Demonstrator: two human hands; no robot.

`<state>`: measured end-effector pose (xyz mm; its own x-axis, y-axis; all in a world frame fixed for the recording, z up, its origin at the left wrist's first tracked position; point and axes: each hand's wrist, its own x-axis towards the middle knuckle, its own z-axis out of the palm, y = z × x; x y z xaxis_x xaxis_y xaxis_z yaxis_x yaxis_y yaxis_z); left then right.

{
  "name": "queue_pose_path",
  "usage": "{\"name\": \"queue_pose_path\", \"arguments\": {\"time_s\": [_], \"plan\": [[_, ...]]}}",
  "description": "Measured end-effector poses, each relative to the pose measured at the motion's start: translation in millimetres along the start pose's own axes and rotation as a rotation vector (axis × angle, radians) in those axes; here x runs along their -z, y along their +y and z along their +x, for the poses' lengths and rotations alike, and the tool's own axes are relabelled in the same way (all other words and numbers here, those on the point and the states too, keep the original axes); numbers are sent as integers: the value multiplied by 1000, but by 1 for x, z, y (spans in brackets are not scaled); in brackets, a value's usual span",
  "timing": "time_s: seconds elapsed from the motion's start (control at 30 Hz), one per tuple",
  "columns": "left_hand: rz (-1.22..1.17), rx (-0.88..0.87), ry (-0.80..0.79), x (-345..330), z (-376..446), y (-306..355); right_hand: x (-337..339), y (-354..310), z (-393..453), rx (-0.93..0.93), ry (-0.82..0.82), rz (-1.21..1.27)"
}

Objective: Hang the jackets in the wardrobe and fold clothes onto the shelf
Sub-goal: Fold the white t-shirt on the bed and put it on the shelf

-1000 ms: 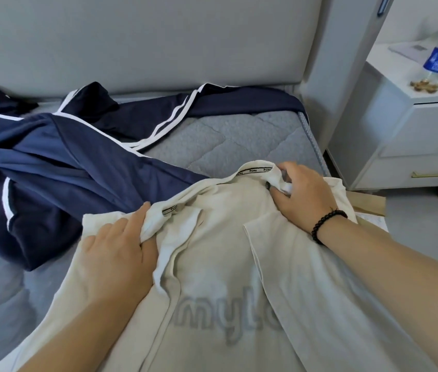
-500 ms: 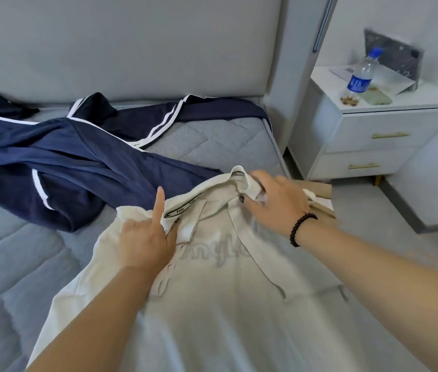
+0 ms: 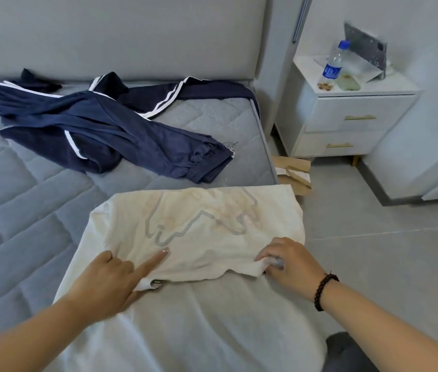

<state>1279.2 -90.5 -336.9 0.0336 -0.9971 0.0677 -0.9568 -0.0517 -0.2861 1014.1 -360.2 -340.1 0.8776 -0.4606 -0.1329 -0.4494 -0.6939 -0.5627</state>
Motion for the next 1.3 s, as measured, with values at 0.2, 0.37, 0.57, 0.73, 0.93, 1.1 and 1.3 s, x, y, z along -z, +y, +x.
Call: {"name": "queue_pose_path", "arguments": {"time_s": [0.2,0.37,0.57,0.73,0.93,1.1,1.3], "plan": [[-55,-47,-99,41,-42,39,-17,-32,-62,-90,-69,-53],[-56,-140,-149,48,-89,61,-30,-43,-115,-131,-140,-177],[-29,-262,-115,65,-137,95,-31,-45,-174,-188,-211,-103],[-14,-219,-122,72,-161,102,-39,-62,-200,-125,-280,-210],[-39,-225,-229,75,-181,103,-60,-75,-217,-113,-419,-180],[-129,-189,-186,86,-185,110,-53,-65,-221,-222,-310,144],[-413,-4,-113,95,-114,140,-41,-32,-210,-528,193,175]]}}
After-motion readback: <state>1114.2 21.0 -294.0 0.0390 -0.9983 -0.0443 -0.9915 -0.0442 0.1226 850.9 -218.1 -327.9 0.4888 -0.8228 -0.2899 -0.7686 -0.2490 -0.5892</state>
